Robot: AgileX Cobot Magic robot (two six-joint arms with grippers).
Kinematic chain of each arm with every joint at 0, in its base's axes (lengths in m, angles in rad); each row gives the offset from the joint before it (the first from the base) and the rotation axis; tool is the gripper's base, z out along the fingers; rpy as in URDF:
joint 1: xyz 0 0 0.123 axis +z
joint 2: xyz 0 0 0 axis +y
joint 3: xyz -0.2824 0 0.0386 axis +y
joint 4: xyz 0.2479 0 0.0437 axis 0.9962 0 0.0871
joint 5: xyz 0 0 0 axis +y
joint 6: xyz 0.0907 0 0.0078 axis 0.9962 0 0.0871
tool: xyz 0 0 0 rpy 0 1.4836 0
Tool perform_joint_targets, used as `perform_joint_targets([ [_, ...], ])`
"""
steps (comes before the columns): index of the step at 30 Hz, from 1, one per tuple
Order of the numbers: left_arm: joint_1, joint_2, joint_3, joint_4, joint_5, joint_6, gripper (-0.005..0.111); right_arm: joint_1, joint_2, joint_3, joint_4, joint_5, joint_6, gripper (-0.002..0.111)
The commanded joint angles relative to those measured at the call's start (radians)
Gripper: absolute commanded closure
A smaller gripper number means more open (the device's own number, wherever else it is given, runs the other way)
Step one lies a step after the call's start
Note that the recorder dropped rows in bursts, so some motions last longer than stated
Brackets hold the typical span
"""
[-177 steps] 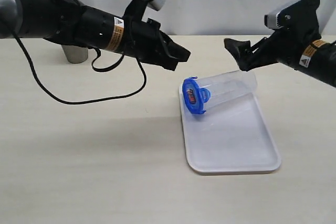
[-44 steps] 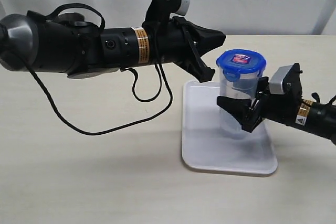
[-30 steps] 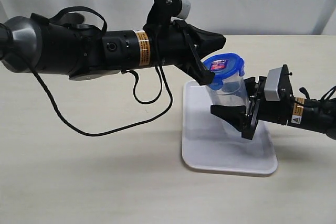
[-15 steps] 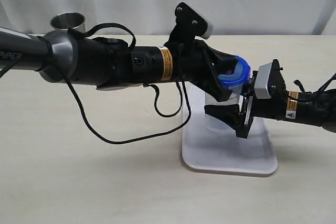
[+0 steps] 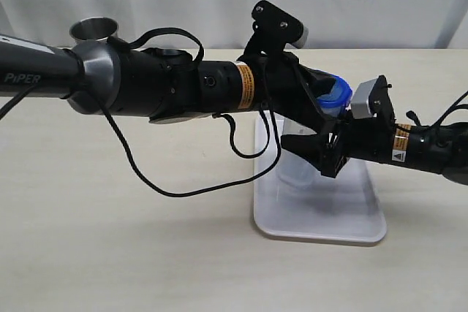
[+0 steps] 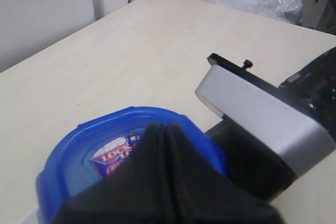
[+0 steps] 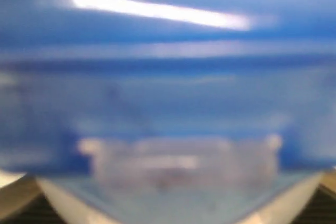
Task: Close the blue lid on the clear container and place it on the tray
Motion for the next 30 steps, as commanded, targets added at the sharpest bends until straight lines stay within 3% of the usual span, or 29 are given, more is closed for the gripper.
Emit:
perform_joint_targets([
  [1,0.002,0.026,0.018,0.028,0.114,-0.01,0.107,0.0,-0.021,-0.004,0.031,-0.053,0.077,0.036],
  [3,0.002,0.026,0.018,0.028,0.132,-0.01,0.107,0.0,-0.021,-0.004,0.031,-0.037,0.09,0.025],
  [14,0.011,0.026,0.018,0.026,0.203,-0.027,0.107,0.0,-0.063,0.021,-0.038,-0.03,0.088,0.024],
  [30,0.013,0.026,0.018,0.026,0.214,-0.056,0.107,0.0,-0.25,0.13,-0.063,0.223,0.125,0.024],
])
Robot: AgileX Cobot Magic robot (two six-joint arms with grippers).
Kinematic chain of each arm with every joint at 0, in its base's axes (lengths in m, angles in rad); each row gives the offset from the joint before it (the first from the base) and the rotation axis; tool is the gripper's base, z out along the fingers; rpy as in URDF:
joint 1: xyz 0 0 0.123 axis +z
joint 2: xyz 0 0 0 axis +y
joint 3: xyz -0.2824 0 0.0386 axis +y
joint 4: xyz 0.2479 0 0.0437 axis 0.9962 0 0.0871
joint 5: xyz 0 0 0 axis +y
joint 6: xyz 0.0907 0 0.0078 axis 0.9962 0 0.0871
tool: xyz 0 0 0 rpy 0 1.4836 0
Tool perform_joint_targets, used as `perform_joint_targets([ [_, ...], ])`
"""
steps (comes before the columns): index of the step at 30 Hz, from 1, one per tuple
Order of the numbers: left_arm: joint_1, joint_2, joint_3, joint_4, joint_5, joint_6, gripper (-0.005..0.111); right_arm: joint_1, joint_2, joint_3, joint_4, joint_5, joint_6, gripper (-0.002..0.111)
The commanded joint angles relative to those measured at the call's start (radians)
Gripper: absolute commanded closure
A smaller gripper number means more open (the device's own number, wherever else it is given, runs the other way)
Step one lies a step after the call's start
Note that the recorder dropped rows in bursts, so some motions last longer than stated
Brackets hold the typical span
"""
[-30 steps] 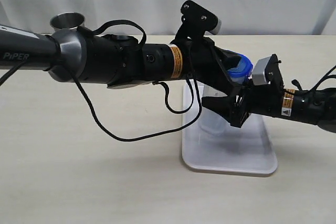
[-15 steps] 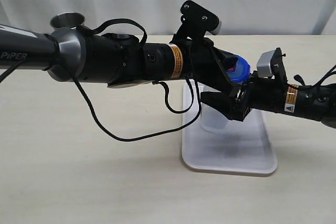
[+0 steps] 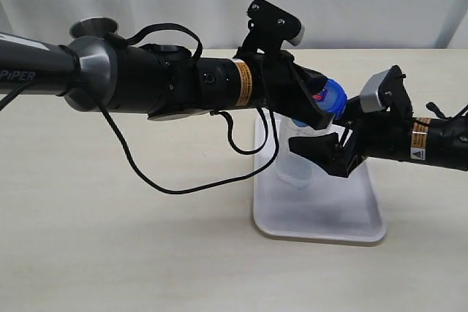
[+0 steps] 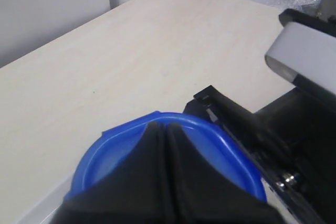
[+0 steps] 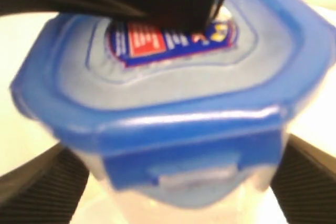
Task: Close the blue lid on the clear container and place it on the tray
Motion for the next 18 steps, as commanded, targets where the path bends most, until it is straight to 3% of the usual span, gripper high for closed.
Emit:
perform_joint_targets([
  [1,0.005,0.033,0.021,0.024,0.145,-0.027,0.107,0.0,-0.062,0.027,-0.024,0.088,0.033,0.024],
  [13,0.004,0.033,0.021,0.024,0.141,-0.031,0.107,0.0,-0.278,0.129,-0.028,0.235,0.09,0.025],
  [18,0.004,0.033,0.021,0.024,0.142,-0.045,0.107,0.0,-0.414,0.224,-0.028,0.26,0.097,0.034],
])
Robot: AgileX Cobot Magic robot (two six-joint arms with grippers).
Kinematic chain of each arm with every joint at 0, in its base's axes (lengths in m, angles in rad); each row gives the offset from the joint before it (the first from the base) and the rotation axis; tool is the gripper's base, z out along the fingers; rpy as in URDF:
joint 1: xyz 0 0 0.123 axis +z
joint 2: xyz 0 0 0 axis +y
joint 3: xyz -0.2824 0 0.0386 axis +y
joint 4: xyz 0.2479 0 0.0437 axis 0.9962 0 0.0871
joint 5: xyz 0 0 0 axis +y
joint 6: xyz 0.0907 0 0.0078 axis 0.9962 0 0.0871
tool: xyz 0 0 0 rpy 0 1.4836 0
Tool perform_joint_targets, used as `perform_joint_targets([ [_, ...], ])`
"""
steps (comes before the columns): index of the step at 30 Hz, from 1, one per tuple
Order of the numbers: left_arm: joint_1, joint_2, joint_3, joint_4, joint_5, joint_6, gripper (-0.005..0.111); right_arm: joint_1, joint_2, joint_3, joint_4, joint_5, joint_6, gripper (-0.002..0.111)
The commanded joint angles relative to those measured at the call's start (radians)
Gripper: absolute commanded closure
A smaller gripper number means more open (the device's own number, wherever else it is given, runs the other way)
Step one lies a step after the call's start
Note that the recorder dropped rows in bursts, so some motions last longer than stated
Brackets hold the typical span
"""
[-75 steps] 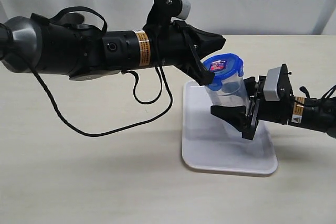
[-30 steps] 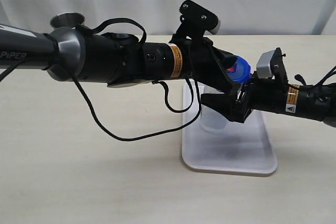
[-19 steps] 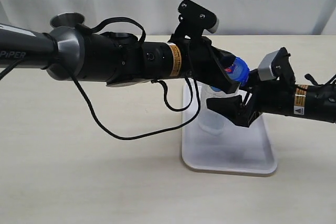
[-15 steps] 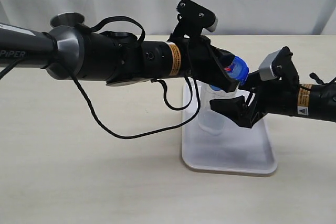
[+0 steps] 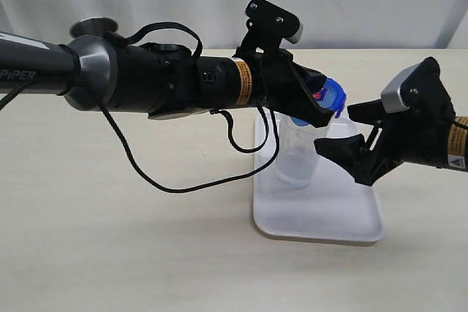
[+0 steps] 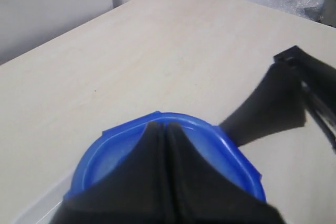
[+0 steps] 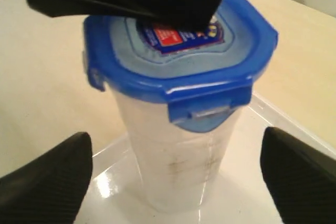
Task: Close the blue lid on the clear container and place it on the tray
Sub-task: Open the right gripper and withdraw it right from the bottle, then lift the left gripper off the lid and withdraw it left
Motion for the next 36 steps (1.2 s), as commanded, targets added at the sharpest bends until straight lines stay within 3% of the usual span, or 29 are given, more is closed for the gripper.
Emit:
perform_joint_targets([
  [1,0.003,0.033,0.025,0.024,0.133,-0.026,0.107,0.0,-0.122,0.082,-0.008,0.015,0.018,0.038],
  [3,0.003,0.033,0.025,0.024,0.133,-0.03,0.107,0.0,-0.183,0.107,-0.008,0.02,0.044,0.051],
  [7,0.003,0.033,0.025,0.024,0.124,-0.03,0.107,0.0,-0.292,0.143,0.001,0.064,0.069,0.098],
  [8,0.003,0.03,0.025,0.026,0.116,-0.03,0.107,0.0,-0.311,0.15,0.006,0.066,0.071,0.103],
  [22,0.003,-0.113,0.025,0.026,0.058,0.039,0.107,0.0,-0.435,0.178,-0.001,0.064,0.144,0.104],
  [28,0.003,-0.241,0.025,0.049,0.162,0.055,0.107,0.0,-0.479,0.178,-0.008,0.069,0.208,0.104],
  [31,0.005,-0.38,0.094,0.114,0.265,0.055,0.107,0.0,-0.599,0.178,-0.024,0.098,0.276,0.104],
  [36,0.073,-0.642,0.303,0.075,0.208,0.053,0.107,0.0,-0.84,0.178,-0.091,0.114,0.442,0.104],
])
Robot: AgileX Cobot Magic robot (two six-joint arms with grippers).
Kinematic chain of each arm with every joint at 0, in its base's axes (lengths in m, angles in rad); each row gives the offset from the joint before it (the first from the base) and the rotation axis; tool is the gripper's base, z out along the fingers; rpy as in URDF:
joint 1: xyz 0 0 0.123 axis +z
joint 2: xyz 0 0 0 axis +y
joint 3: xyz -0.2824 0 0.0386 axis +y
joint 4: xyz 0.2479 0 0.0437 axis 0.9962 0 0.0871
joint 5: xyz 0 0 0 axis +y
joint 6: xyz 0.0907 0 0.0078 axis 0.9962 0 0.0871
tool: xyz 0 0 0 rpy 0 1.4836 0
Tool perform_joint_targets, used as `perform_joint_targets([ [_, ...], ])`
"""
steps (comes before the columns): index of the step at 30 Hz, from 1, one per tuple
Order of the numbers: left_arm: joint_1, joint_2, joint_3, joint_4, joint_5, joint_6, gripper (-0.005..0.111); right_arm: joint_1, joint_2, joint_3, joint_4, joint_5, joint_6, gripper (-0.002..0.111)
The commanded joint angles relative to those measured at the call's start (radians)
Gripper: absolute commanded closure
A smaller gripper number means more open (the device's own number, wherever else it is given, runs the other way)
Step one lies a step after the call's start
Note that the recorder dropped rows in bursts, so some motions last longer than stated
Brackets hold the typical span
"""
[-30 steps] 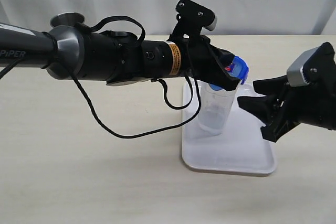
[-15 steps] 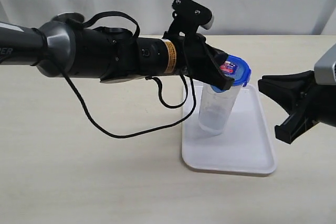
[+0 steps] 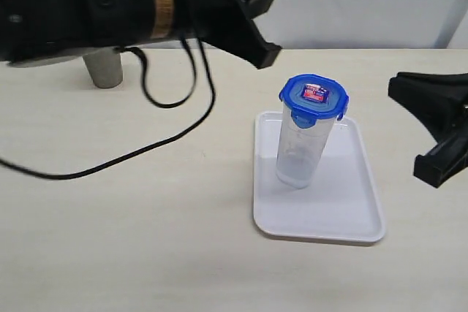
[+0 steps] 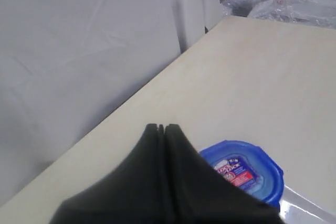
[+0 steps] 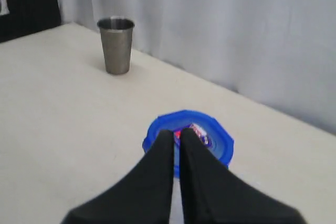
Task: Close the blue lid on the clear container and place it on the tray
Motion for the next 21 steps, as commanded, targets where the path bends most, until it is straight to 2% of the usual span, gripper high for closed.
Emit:
perform_joint_targets([
  [1,0.074,-0.232,0.193,-0.063,-0.04,-0.002,0.107,0.0,-0.199,0.007,-0.056,0.012,0.157,0.104],
  [2,0.1,-0.288,0.244,-0.095,-0.062,-0.002,0.107,0.0,-0.246,0.01,-0.055,0.014,0.182,0.104],
  [5,0.236,-0.563,0.486,-0.212,-0.135,0.053,0.107,0.0,-0.461,0.049,-0.052,0.031,0.255,0.104],
  [7,0.315,-0.734,0.616,-0.243,-0.129,0.079,0.107,0.0,-0.575,0.076,-0.047,0.078,0.296,0.104],
  [9,0.362,-0.905,0.712,-0.243,-0.113,0.07,0.107,0.0,-0.673,0.107,-0.044,0.114,0.337,0.104],
  [15,0.371,-1.316,0.904,-0.333,-0.06,0.066,0.107,0.0,-0.915,0.231,-0.044,0.181,0.419,0.104],
  [18,0.371,-1.436,0.943,-0.352,-0.002,0.066,0.107,0.0,-0.922,0.273,-0.044,0.201,0.419,0.104],
  [21,0.37,-1.531,0.949,-0.454,0.073,0.066,0.107,0.002,-0.922,0.302,-0.044,0.209,0.419,0.104],
])
